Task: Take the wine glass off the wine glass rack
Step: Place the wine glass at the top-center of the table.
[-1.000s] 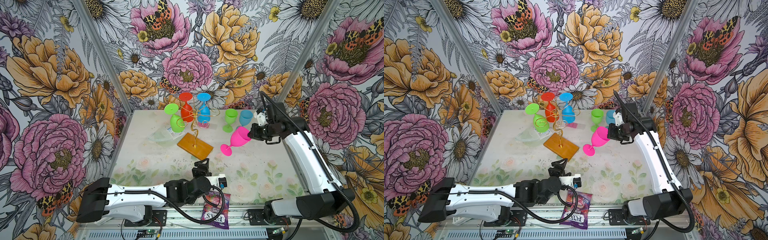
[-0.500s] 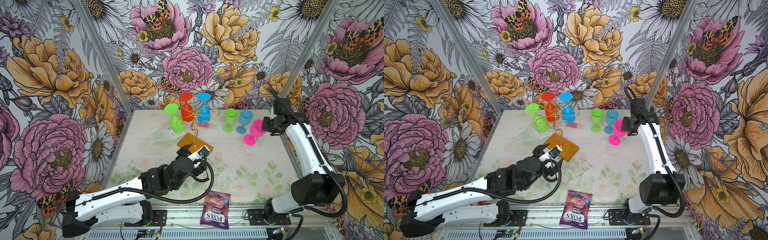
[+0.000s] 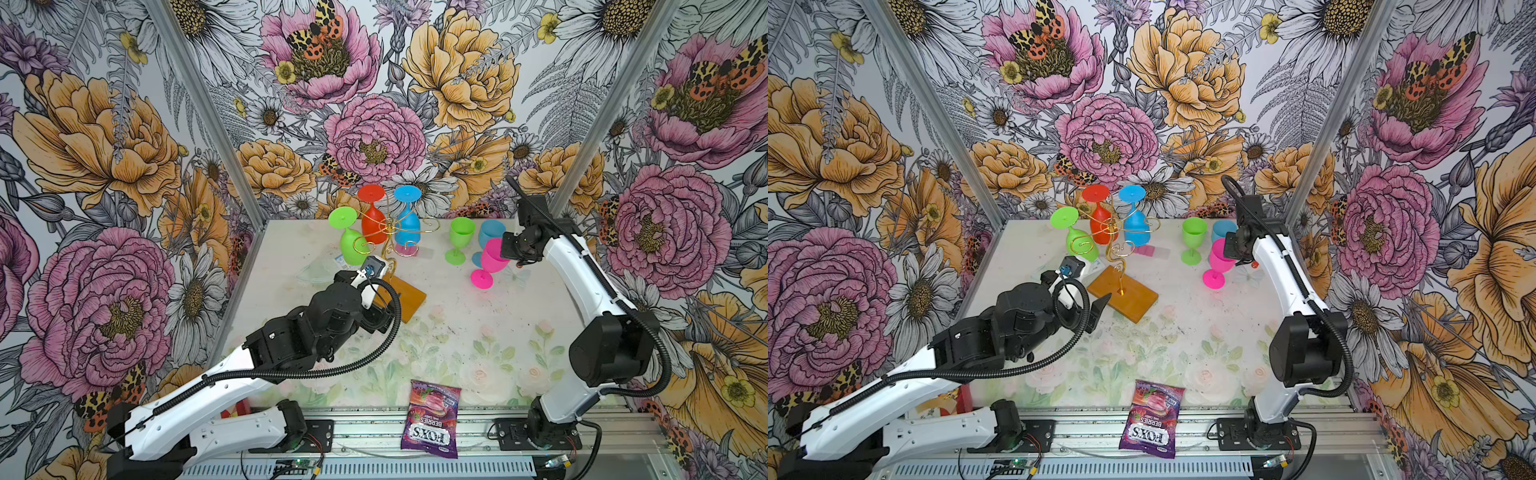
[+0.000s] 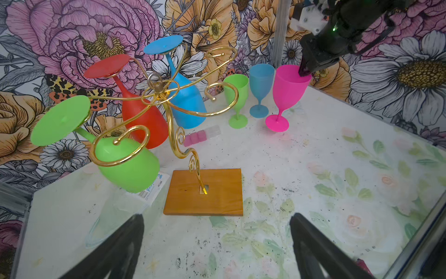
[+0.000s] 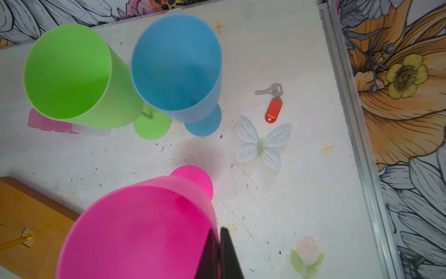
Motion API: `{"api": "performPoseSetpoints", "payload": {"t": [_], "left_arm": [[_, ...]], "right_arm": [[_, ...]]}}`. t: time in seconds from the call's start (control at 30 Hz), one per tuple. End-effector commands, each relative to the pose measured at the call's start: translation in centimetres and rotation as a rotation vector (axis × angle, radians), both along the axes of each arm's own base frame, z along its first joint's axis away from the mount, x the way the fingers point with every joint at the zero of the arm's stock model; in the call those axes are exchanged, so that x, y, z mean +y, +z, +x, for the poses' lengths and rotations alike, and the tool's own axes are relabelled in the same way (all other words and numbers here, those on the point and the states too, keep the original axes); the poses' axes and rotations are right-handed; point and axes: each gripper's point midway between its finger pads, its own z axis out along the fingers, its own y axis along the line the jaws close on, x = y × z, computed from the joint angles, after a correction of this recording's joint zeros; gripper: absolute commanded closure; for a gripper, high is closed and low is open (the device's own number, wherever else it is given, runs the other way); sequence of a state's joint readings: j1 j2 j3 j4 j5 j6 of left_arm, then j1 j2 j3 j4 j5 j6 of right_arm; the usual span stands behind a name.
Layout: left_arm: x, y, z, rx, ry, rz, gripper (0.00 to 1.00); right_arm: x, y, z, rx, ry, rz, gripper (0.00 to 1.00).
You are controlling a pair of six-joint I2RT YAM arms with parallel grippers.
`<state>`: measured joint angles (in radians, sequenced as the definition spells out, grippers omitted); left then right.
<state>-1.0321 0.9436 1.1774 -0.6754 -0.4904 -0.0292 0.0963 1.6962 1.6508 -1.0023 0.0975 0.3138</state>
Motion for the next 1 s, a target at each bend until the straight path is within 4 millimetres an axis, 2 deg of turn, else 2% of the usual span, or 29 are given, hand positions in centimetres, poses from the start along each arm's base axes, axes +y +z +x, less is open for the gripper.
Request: {"api": "performPoseSetpoints", "payload": {"t": [0.0, 0.23, 0.4, 0.5, 0.8, 0.97], "left_arm": [[1.1, 1.1, 0.0, 0.064, 0.027, -0.108, 0.04], [2.5, 1.9, 0.9, 0.078, 0.084, -0.156, 0.04], [2.7, 2.8, 1.7, 0.070, 0.115, -0.161, 0.04], [2.4, 3.4, 2.1, 0.067, 0.117, -0.167, 0.04], [1.0, 3.3, 3.0, 0.102, 0.120, -0.180, 0.04], [1.6, 3.4, 3.5, 0.092, 0.171, -0.185, 0.04]], "right_arm": [[2.2, 0.6, 2.1, -0.046, 0.036, 0.021, 1.00], [6.8, -0.7, 4.2, -0.032, 0.119, 0.043, 1.00], [8.7, -1.5, 5.0, -0.021, 0.151, 0.048, 1.00], [9.3, -1.9, 5.1, -0.014, 0.162, 0.046, 1.00], [9.8, -3.1, 5.1, 0.012, 0.178, 0.045, 1.00], [10.2, -3.7, 5.1, 0.026, 0.189, 0.051, 0.97]]}}
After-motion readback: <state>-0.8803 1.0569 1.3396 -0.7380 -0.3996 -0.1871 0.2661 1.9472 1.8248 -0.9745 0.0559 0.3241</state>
